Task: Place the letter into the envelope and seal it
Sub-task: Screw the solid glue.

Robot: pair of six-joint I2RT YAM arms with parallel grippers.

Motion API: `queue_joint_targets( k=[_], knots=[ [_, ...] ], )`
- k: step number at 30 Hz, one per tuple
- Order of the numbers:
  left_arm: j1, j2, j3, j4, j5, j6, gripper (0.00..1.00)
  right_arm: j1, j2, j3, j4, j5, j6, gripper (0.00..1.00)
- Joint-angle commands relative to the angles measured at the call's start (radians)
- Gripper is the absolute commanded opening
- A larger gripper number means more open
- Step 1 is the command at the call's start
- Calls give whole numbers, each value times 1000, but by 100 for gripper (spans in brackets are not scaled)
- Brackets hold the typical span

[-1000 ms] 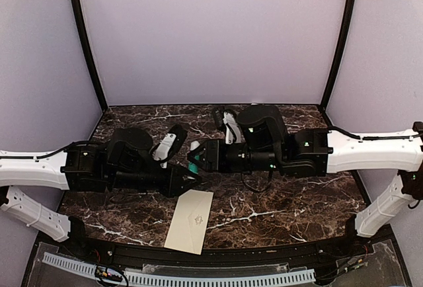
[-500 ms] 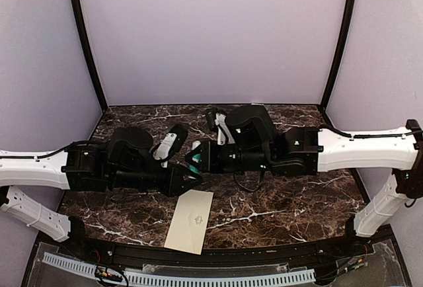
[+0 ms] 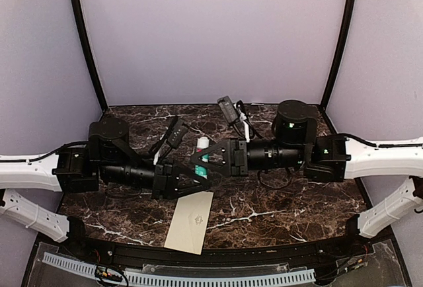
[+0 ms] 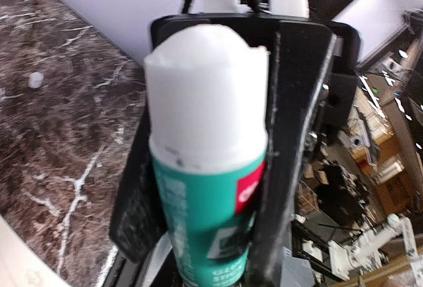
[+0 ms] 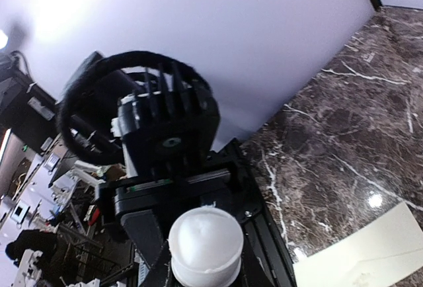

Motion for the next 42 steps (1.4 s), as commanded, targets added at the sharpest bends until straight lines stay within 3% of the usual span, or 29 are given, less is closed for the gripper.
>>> queue_joint_targets(
  k=[1, 8, 16, 18, 21, 23, 27, 31, 35, 38, 42],
  knots=[
    [-3, -34, -6, 207, 288, -20, 0, -14, -43, -32, 208, -291, -67, 0],
    [-3, -23, 13, 287, 409, -48, 0, -15, -43, -56, 333, -486, -26, 0],
    [-3, -26, 6, 288, 390, -57, 0, -16, -54, -78, 354, -483, -17, 1],
    [-3, -26, 8, 265, 366, -45, 0, -15, -66, -79, 326, -438, -24, 17],
    [-3, -33, 17, 196, 293, -18, 0, -18, -95, -79, 259, -338, -46, 51],
    [-3, -46, 22, 152, 226, 9, 0, -23, -123, -84, 207, -253, -61, 66],
    [-3, -86, 25, 60, 53, 66, 0, -42, -197, -125, 109, -49, -46, 81],
    [-3, -129, 15, -19, -120, 86, 0, -49, -231, -127, -46, 166, -5, 81],
    [-3, -139, 27, -167, -319, 41, 0, -49, -202, -85, -202, 354, 89, 72],
    [-3, -126, 37, -253, -427, 6, 0, -49, -151, -47, -278, 389, 138, 65],
    [-3, -99, 40, -306, -454, -23, 0, -36, -80, -6, -269, 380, 156, 59]
  ],
)
